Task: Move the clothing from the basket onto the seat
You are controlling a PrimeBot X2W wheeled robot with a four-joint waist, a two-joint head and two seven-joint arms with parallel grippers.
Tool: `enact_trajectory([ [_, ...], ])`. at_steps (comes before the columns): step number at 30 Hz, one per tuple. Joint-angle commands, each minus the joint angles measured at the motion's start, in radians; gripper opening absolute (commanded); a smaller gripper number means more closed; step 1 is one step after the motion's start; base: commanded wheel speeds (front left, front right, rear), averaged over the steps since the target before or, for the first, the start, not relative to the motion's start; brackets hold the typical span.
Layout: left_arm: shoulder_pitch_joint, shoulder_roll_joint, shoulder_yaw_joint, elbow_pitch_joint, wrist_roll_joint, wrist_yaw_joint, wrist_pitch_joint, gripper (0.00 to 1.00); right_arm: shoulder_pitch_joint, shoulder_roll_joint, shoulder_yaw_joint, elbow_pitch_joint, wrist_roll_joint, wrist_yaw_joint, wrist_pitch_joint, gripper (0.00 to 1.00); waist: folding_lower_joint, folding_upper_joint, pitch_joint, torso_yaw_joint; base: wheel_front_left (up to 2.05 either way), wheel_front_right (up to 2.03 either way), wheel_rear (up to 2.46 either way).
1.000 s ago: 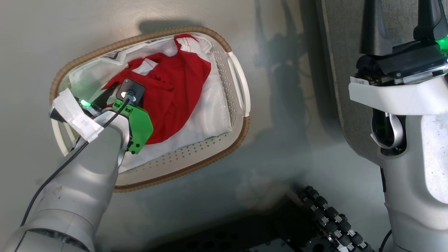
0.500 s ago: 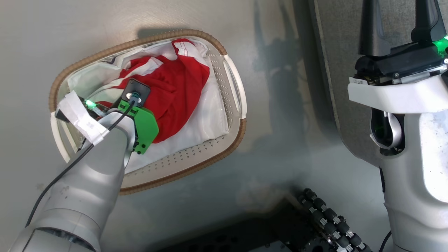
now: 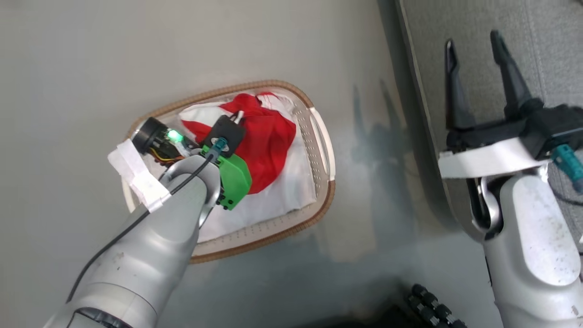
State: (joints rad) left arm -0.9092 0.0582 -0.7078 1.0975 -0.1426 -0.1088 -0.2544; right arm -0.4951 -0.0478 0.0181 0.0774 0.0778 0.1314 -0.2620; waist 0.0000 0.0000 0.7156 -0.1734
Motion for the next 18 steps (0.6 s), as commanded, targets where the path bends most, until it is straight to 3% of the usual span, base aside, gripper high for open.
enact_trajectory([
  [1,0.028,-0.004,-0.006,-0.027,-0.024,-0.009,-0.006,0.0,0.036,-0.005,-0.007,0.025,-0.008,-0.001,-0.005,1.0,0.0,0.0,-0.166,0.085,0.0,0.0,0.0],
  [9,0.059,-0.008,-0.064,-0.221,-0.12,-0.022,-0.011,0.0,0.17,-0.005,0.003,0.149,-0.034,-0.001,-0.005,1.0,0.0,0.0,-0.419,0.139,0.0,0.0,0.0],
  [14,0.049,0.027,-0.134,-0.33,-0.211,-0.022,-0.002,0.0,0.243,-0.005,0.028,0.207,-0.028,-0.001,-0.005,1.0,0.0,0.0,-0.572,0.141,0.0,0.0,0.0],
  [18,0.014,0.076,-0.135,-0.411,-0.3,-0.022,0.028,0.0,0.276,-0.005,0.063,0.236,-0.025,-0.001,-0.005,1.0,0.0,0.0,-0.651,0.122,0.0,0.0,0.0],
])
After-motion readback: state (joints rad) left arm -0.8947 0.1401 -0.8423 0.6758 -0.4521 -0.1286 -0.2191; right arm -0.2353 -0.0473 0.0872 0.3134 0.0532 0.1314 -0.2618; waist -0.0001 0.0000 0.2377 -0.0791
